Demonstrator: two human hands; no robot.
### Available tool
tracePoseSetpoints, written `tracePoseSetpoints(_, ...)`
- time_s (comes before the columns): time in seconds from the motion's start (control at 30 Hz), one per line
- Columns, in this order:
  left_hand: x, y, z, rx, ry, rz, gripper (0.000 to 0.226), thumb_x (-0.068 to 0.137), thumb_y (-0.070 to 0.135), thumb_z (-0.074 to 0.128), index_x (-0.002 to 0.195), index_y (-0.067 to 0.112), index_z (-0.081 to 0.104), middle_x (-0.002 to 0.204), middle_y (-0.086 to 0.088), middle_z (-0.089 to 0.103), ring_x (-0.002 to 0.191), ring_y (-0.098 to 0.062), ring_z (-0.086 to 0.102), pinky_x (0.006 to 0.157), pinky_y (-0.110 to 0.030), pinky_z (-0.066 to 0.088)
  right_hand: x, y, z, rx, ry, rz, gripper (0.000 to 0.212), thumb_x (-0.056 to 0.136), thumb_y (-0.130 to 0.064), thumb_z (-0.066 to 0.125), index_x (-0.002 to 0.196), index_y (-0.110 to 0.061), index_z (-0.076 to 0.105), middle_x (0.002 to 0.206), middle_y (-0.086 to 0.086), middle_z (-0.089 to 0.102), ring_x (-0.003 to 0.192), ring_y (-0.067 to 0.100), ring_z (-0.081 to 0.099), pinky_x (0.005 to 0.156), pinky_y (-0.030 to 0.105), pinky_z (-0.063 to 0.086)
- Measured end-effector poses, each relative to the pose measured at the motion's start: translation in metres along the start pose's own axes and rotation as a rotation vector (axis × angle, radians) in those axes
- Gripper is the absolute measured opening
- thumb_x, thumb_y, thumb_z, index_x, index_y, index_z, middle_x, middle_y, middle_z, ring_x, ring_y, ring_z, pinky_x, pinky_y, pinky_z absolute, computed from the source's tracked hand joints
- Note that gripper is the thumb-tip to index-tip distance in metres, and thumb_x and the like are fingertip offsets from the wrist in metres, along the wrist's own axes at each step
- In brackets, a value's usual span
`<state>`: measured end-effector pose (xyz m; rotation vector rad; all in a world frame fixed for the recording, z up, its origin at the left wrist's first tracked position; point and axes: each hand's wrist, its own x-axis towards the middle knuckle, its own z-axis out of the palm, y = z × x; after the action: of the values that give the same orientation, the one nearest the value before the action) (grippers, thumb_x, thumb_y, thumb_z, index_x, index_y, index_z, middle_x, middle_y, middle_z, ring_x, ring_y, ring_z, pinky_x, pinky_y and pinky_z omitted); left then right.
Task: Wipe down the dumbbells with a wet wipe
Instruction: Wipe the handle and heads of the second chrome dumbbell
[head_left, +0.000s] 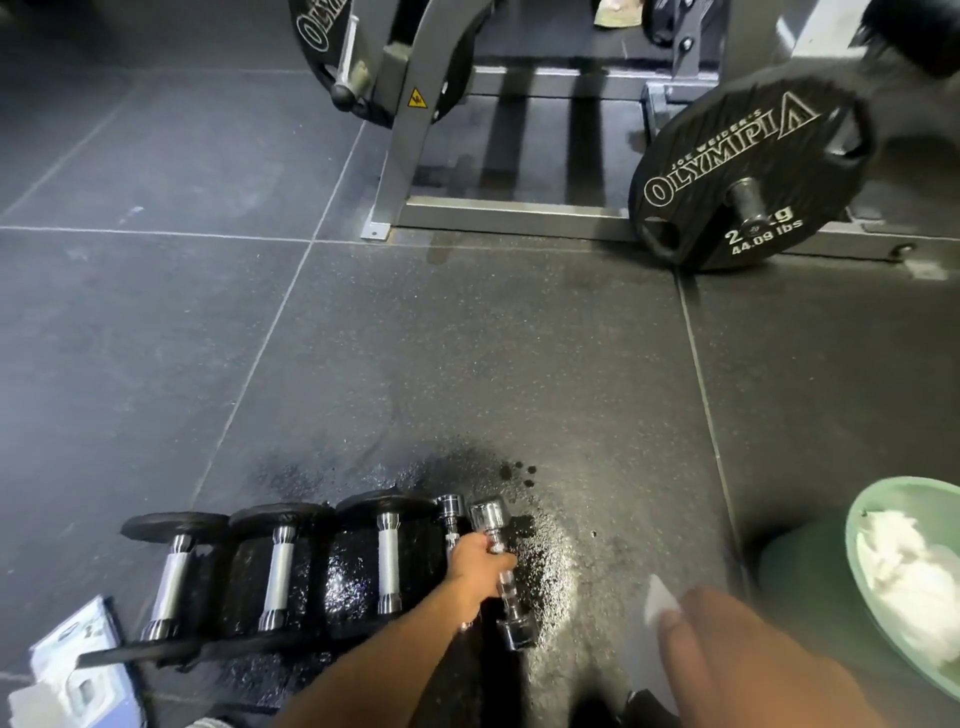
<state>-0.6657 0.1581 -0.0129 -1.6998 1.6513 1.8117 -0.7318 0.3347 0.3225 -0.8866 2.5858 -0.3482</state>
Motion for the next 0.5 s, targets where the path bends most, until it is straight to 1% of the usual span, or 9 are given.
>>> tracePoseSetpoints(0.07,-0.041,0.021,-0.021,-0.019,-0.07,0.108,0.031,0.092,0.011,0.079,0.119,0.003,0.066,0.114,-0.015,0.073,0.101,-0.03,0.076,0.086,-0.052,0.064,0.002,-0.009,-0.016,0.032,-0.079,0.161,0.024,0.101,-0.05,0.046,0.084,-0.033,0.048,0.083,-0.001,0.06,0.093,0.026,0.072,0.062,0.029,0.043)
tracePoseSetpoints(0.1,-0.065,0.035,-0.035,-0.021,-0.104,0.147,0.029,0.091,0.013,0.08,0.114,0.003,0.066,0.113,-0.016,0.071,0.099,-0.03,0.075,0.086,-0.051,0.065,0.004,-0.01,-0.02,0.173,-0.004,0.204,0.028,0.103,-0.054,0.04,0.087,-0.032,0.05,0.088,-0.002,0.06,0.098,0.026,0.066,0.069,0.03,0.041)
tracePoseSetpoints(0.17,-0.115,0.06,-0.064,-0.008,-0.126,0.211,0.026,0.088,0.021,0.084,0.102,0.008,0.068,0.103,-0.015,0.069,0.091,-0.029,0.073,0.087,-0.05,0.065,0.0,-0.02,-0.032,0.397,-0.082,0.209,0.03,0.103,-0.054,0.042,0.089,-0.035,0.06,0.089,-0.005,0.065,0.094,0.025,0.058,0.075,0.034,0.036)
tracePoseSetpoints(0.23,-0.175,0.084,-0.094,-0.018,-0.129,0.285,0.031,0.081,0.034,0.087,0.098,0.014,0.071,0.101,-0.017,0.07,0.089,-0.029,0.072,0.089,-0.051,0.064,-0.005,-0.027,-0.04,0.618,-0.012,0.149,0.029,0.102,-0.051,0.045,0.092,-0.037,0.068,0.079,-0.008,0.068,0.087,0.018,0.061,0.074,0.037,0.04)
tracePoseSetpoints(0.27,-0.207,0.094,-0.106,-0.03,-0.108,0.333,0.029,0.082,0.034,0.086,0.098,0.016,0.071,0.097,-0.011,0.072,0.085,-0.022,0.072,0.086,-0.048,0.065,-0.008,-0.033,-0.041,0.724,0.026,0.126,0.029,0.103,-0.047,0.045,0.093,-0.033,0.069,0.075,-0.004,0.066,0.079,0.015,0.06,0.073,0.037,0.042)
tracePoseSetpoints(0.33,-0.27,0.108,-0.127,-0.141,-0.109,0.419,0.016,0.093,0.024,0.079,0.102,0.018,0.067,0.081,0.01,0.073,0.075,-0.003,0.07,0.065,-0.029,0.061,-0.015,-0.051,-0.038,0.99,0.045,0.085,0.031,0.103,-0.041,0.046,0.096,-0.021,0.068,0.083,0.005,0.064,0.074,0.014,0.057,0.073,0.038,0.043)
tracePoseSetpoints(0.37,-0.3,0.113,-0.134,-0.232,-0.167,0.422,0.013,0.097,0.025,0.074,0.106,0.021,0.066,0.081,0.011,0.073,0.075,-0.004,0.073,0.059,-0.028,0.059,-0.019,-0.062,-0.036,1.15,0.007,0.075,0.032,0.102,-0.039,0.046,0.099,-0.017,0.069,0.086,0.008,0.065,0.079,0.015,0.058,0.076,0.041,0.045)
tracePoseSetpoints(0.43,-0.345,0.113,-0.142,-0.402,-0.329,0.361,0.009,0.1,0.033,0.07,0.108,0.03,0.065,0.089,-0.005,0.067,0.071,-0.027,0.075,0.051,-0.033,0.056,-0.027,-0.087,-0.033,1.413,-0.108,0.093,0.034,0.105,-0.031,0.047,0.106,-0.011,0.074,0.093,0.008,0.073,0.085,0.02,0.065,0.081,0.043,0.049)
tracePoseSetpoints(0.5,-0.36,0.101,-0.145,-0.519,-0.309,0.33,0.009,0.101,0.03,0.07,0.106,0.026,0.063,0.084,-0.01,0.056,0.058,-0.023,0.056,0.05,-0.031,0.044,-0.033,-0.108,-0.025,1.497,-0.194,0.081,0.034,0.107,-0.025,0.047,0.11,-0.012,0.078,0.103,0.012,0.077,0.088,0.023,0.069,0.081,0.043,0.052)
